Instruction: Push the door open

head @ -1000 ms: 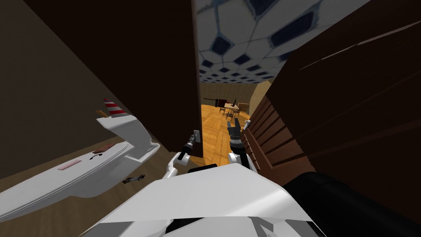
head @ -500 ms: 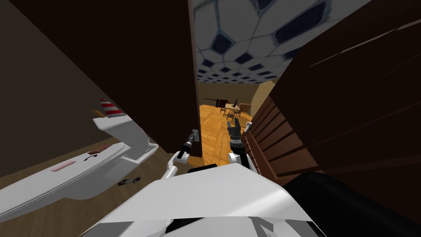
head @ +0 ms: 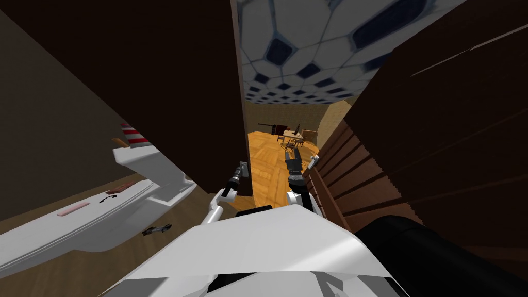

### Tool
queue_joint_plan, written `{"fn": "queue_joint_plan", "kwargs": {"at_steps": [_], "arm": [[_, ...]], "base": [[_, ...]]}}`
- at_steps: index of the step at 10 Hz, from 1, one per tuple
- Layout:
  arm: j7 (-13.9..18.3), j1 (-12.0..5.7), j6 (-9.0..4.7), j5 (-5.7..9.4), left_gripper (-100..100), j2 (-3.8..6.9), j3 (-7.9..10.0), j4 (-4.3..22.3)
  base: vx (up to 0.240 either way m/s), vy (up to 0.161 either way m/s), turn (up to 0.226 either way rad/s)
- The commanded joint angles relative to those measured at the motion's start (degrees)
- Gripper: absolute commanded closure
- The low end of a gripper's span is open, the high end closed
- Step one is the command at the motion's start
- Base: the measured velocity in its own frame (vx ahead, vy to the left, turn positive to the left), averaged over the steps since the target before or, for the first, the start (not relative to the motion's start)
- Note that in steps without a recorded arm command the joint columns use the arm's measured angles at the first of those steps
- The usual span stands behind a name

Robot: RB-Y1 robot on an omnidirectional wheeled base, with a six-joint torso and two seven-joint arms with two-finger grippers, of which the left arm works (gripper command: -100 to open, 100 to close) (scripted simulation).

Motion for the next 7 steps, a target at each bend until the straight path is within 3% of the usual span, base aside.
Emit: {"fn": "queue_joint_plan", "kwargs": {"at_steps": [1,7], "arm": [[-0.5,-0.25,0.06,0.27,100,0.09,2.16,-0.3],[-2.0,-2.03,0.26,0.76,100,-1.33,6.63,2.2]], "base": [[0.114,-0.132,0.068],[0.134,-0.143,0.067]]}}
